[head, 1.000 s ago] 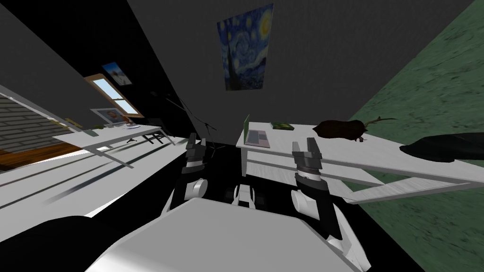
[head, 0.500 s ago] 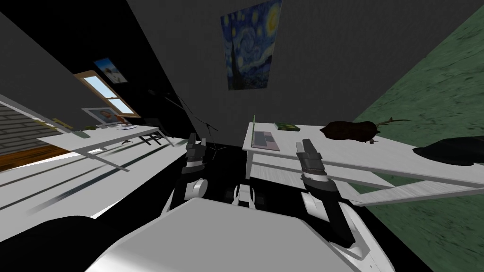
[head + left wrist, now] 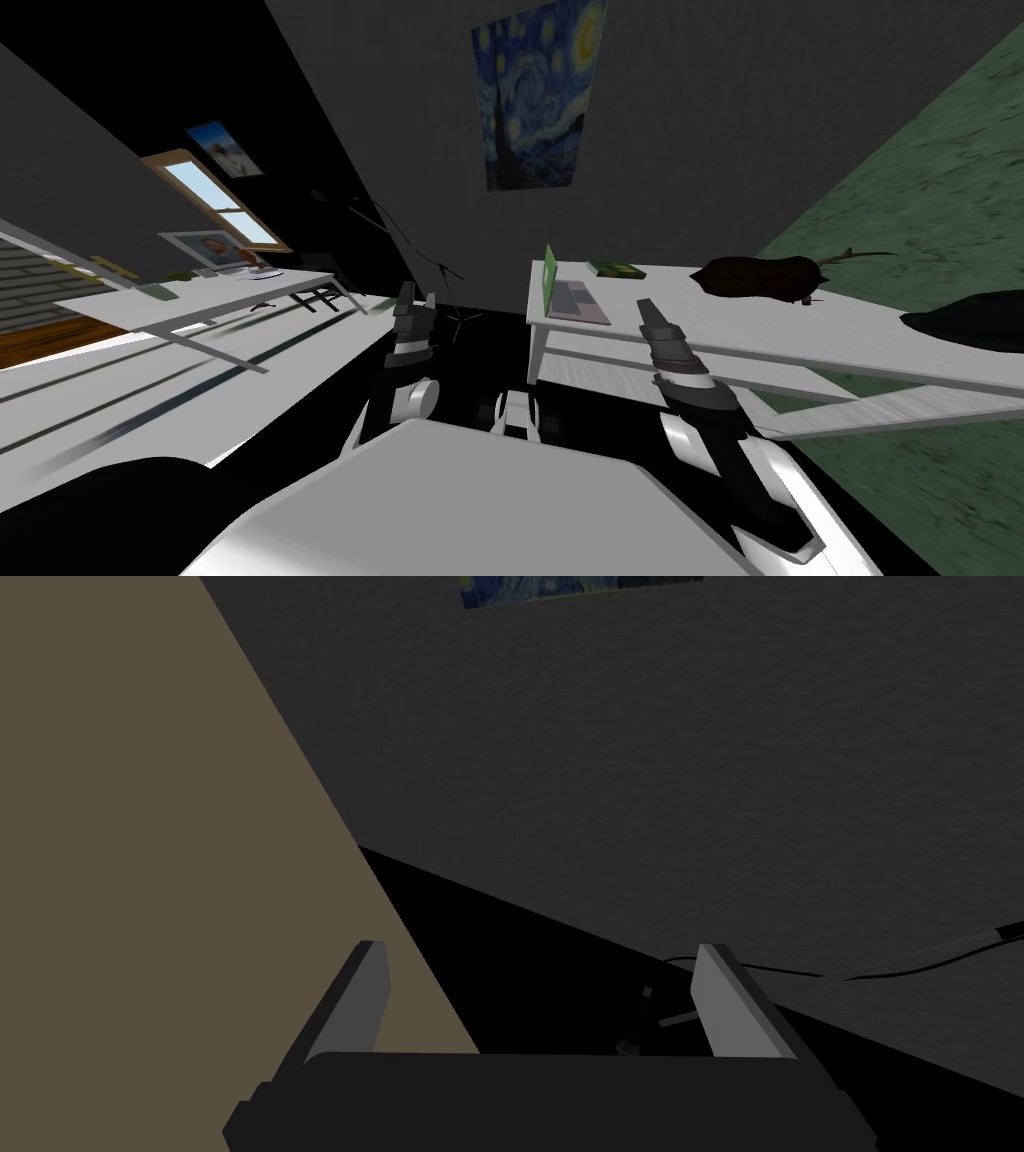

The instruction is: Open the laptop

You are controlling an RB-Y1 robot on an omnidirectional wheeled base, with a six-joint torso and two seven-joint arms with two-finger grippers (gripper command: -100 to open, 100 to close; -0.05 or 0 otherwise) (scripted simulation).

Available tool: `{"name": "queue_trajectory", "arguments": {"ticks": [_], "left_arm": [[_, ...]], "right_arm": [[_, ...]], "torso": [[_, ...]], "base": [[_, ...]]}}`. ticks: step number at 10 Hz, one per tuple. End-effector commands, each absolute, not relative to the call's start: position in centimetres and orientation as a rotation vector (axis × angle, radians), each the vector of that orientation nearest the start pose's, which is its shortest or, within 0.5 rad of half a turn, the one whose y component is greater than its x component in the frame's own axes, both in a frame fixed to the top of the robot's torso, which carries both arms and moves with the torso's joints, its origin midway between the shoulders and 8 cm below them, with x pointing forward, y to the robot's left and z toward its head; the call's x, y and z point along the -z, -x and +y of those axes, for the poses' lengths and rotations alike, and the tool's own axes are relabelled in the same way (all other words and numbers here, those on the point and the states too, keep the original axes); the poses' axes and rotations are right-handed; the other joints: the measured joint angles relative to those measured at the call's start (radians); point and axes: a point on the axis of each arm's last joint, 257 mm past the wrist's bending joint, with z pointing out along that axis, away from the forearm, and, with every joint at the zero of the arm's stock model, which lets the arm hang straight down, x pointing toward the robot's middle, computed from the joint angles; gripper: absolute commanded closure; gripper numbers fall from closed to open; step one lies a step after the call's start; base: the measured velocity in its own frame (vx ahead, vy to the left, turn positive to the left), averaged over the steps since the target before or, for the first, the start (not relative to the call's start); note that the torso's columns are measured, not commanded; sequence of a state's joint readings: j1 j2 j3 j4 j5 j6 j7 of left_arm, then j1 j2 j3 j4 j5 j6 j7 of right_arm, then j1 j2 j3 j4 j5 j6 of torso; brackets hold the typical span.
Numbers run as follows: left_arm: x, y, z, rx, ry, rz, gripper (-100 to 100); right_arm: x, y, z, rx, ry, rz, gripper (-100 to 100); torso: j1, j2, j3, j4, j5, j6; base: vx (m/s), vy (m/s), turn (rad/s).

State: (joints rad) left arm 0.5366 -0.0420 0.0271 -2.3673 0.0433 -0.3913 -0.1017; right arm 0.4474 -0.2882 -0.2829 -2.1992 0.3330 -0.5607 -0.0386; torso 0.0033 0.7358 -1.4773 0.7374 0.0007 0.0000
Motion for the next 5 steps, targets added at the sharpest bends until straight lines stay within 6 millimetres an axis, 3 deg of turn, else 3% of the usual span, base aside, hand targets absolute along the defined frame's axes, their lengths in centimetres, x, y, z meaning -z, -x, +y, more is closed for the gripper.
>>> {"name": "queue_trajectory", "arguments": {"ticks": [1, 5], "left_arm": [[-3.1, -33.8, 30.1, 1.183, 0.714, 0.615, 0], [-3.1, -33.8, 30.1, 1.183, 0.714, 0.616, 0]], "right_arm": [[-2.0, -35.6, -31.4, -0.746, -0.091, 0.994, -100], [-1.4, -35.8, -32.7, -0.604, 0.017, 1.052, -100]], "torso": [[-0.002, 0.003, 0.001, 0.0, 0.0, 0.0], [-0.004, 0.002, 0.001, 0.0, -0.001, 0.0]], "base": [[0.035, 0.14, -0.018], [0.043, 0.126, -0.024]]}}
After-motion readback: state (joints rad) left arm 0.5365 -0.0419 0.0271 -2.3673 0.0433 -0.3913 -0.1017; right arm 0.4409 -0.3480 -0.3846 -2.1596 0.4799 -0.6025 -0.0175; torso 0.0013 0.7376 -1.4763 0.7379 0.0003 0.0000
